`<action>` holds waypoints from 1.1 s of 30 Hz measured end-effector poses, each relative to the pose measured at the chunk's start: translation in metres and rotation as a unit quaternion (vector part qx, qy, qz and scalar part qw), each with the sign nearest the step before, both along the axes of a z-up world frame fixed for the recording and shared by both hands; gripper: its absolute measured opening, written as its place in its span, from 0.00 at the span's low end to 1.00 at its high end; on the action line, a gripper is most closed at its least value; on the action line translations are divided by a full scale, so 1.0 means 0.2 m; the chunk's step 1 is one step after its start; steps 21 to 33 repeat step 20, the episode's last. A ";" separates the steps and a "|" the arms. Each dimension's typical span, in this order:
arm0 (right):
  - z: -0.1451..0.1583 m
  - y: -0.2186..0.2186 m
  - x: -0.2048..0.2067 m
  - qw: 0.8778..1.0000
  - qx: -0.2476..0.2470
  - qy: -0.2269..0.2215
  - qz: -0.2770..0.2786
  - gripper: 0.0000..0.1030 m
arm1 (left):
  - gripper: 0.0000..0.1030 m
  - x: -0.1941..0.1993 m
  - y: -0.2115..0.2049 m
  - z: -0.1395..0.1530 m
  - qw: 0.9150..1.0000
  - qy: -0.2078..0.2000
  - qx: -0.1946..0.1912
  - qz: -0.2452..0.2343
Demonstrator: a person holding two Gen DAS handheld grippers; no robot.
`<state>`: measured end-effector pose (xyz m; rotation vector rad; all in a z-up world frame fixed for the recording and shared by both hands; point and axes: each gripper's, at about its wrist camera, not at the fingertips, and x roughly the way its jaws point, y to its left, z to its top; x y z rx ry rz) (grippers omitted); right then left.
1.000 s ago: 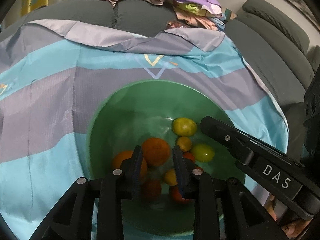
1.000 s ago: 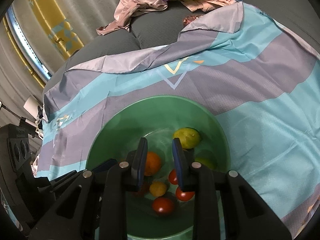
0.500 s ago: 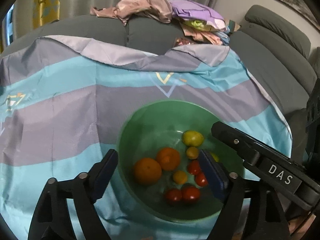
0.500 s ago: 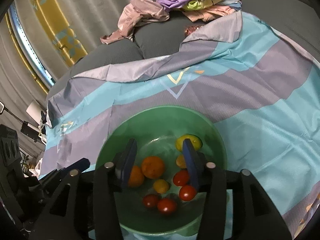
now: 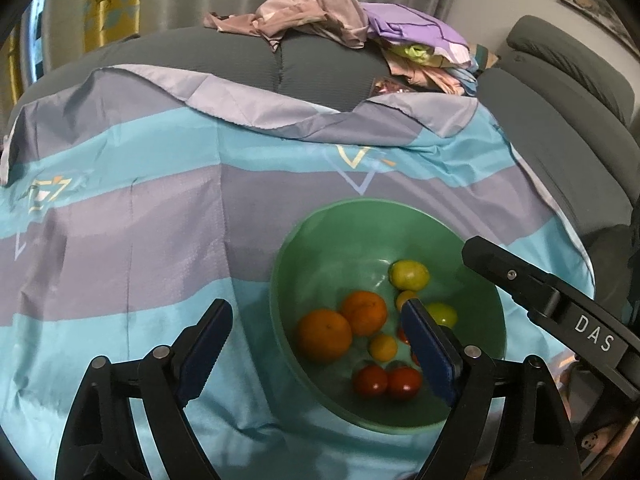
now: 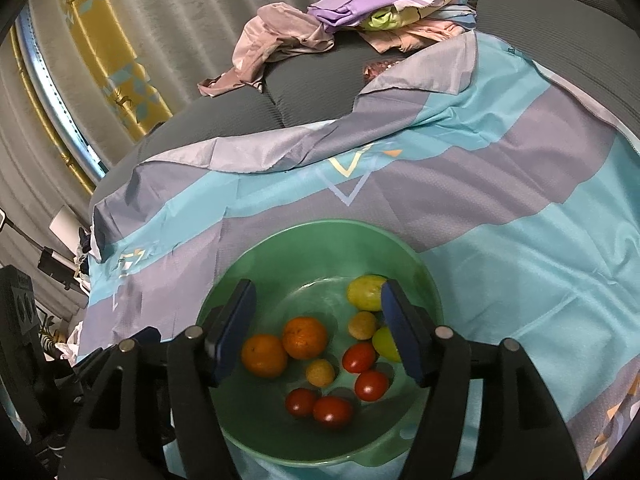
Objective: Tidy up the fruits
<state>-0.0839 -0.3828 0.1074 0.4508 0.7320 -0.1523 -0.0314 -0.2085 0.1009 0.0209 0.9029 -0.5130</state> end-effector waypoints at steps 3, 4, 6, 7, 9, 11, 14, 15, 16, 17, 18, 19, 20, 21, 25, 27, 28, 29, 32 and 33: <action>0.00 0.00 0.00 1.000 -0.002 0.003 -0.003 0.64 | 0.84 0.00 0.01 0.00 1.000 0.001 -0.001 -0.001; -0.01 0.00 0.00 1.000 -0.003 0.004 -0.004 0.64 | 0.84 0.00 0.01 0.00 1.000 0.001 -0.001 -0.001; -0.01 0.00 0.00 1.000 -0.005 0.005 -0.006 0.64 | 0.84 0.00 0.01 0.00 1.000 0.001 0.000 0.003; -0.01 -0.01 0.00 1.000 -0.005 0.006 -0.007 0.64 | 0.84 0.00 0.02 0.00 1.000 0.001 0.000 0.003; 0.00 0.00 0.00 1.000 -0.007 0.006 -0.009 0.64 | 0.84 0.00 0.02 0.00 1.000 0.002 -0.001 0.005; -0.01 0.00 -0.01 1.000 -0.009 0.007 -0.011 0.64 | 0.84 0.01 0.02 0.00 1.000 0.003 -0.003 0.006; -0.01 0.00 0.00 1.000 -0.010 0.009 -0.010 0.64 | 0.84 0.01 0.03 0.00 1.000 0.002 -0.004 0.004; -0.01 0.00 -0.01 1.000 -0.010 0.009 -0.011 0.64 | 0.84 0.01 0.03 0.00 1.000 0.002 -0.005 0.004; -0.01 0.00 -0.01 1.000 -0.010 0.009 -0.011 0.64 | 0.84 0.01 0.03 0.00 1.000 0.002 -0.004 0.005; -0.01 0.00 -0.01 1.000 -0.011 0.009 -0.011 0.64 | 0.84 0.01 0.03 0.00 1.000 0.002 -0.004 0.005; -0.01 0.00 -0.01 1.000 -0.012 0.009 -0.011 0.64 | 0.84 0.01 0.03 0.00 1.000 0.002 -0.004 0.006; -0.01 0.00 -0.01 1.000 -0.012 0.009 -0.011 0.64 | 0.84 0.01 0.03 0.01 1.000 0.002 -0.005 0.007; -0.01 0.00 0.00 1.000 -0.012 0.009 -0.011 0.64 | 0.84 0.01 0.03 0.01 1.000 0.002 -0.005 0.008; -0.01 0.00 0.00 1.000 -0.012 0.009 -0.011 0.64 | 0.84 0.01 0.03 0.01 1.000 0.002 -0.005 0.008; -0.01 0.00 0.00 1.000 -0.012 0.009 -0.011 0.64 | 0.84 0.01 0.03 0.01 1.000 0.002 -0.005 0.008; -0.01 0.00 0.00 1.000 -0.012 0.009 -0.011 0.64 | 0.84 0.01 0.03 0.01 1.000 0.002 -0.005 0.008; -0.01 0.00 0.00 1.000 -0.012 0.009 -0.011 0.64 | 0.84 0.01 0.03 0.01 1.000 0.002 -0.005 0.008; -0.01 0.00 0.00 1.000 -0.012 0.009 -0.011 0.64 | 0.84 0.01 0.03 0.01 1.000 0.002 -0.005 0.008; -0.01 0.00 0.00 1.000 -0.012 0.009 -0.011 0.64 | 0.84 0.01 0.03 0.01 1.000 0.002 -0.005 0.008; -0.01 0.00 0.00 1.000 -0.012 0.009 -0.011 0.64 | 0.84 0.01 0.03 0.01 1.000 0.002 -0.005 0.008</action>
